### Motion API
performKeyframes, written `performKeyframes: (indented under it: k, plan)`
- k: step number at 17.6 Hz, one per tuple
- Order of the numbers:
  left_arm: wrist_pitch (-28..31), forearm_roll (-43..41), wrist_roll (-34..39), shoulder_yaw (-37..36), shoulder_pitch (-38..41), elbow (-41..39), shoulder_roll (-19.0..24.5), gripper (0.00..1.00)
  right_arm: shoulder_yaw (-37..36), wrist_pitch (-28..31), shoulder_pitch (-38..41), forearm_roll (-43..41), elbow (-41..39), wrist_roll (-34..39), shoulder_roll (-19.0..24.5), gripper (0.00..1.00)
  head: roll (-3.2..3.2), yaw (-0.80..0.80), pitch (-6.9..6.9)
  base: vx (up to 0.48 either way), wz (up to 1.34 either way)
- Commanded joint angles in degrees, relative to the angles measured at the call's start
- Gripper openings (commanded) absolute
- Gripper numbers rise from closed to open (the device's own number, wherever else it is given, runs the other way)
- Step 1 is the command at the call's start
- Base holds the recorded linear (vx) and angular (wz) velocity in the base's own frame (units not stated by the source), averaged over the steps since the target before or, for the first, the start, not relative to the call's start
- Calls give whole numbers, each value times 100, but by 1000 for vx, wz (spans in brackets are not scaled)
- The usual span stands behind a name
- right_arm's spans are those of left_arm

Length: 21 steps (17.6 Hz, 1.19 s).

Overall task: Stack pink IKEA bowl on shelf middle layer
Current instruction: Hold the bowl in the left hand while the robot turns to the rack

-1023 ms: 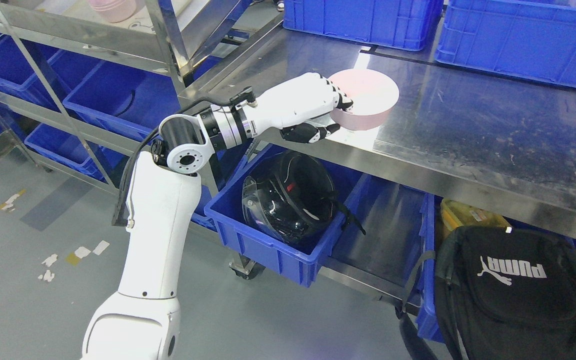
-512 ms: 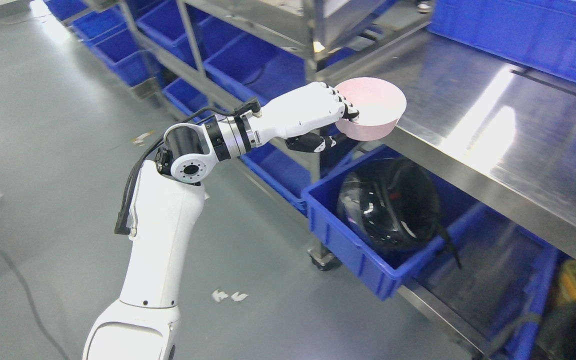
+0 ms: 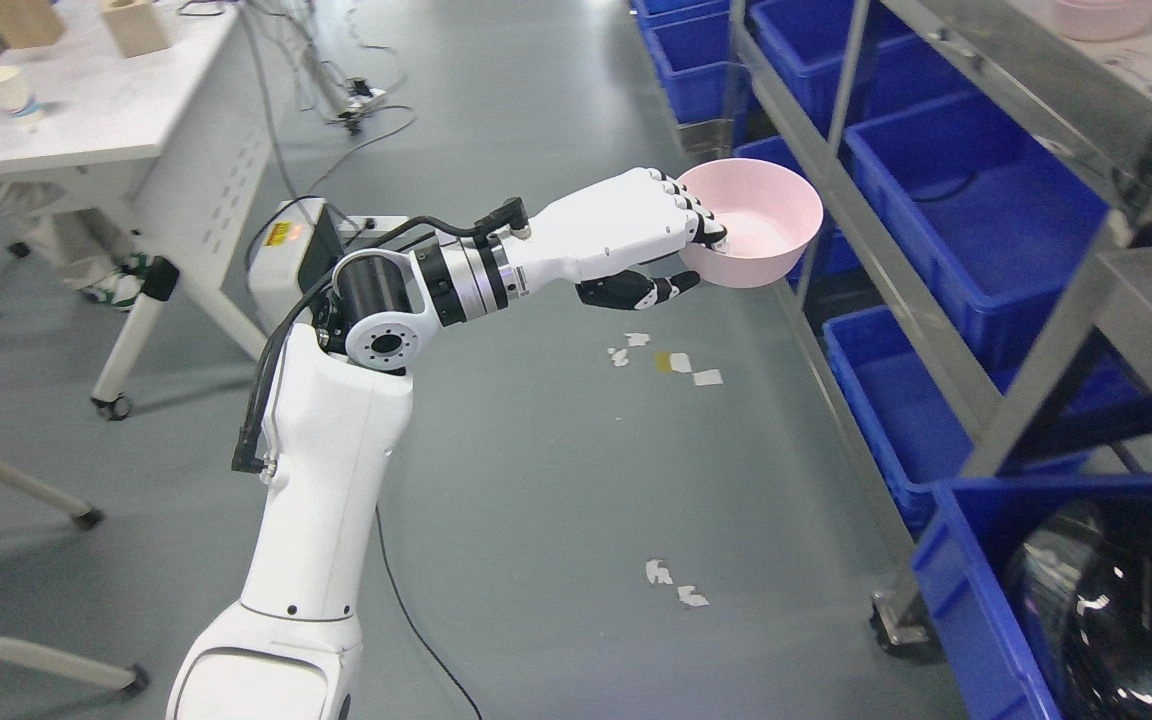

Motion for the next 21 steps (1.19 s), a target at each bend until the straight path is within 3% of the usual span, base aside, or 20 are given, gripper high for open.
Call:
performKeyframes:
  k: [1,9,21]
  plan:
    - [2,7,9,-52,8,-118,100,5,0,5,134,0,-100,15,-100,100,0,0,0,139,841]
    - [2,69,9,-139,8,-118,100,5,0,5,134,0,-100,15,-100,100,0,0,0,269,382]
    - [2,86,166,-219,-1,-118,100,5,0,5,134,0,-100,15,-100,100,0,0,0,426,39]
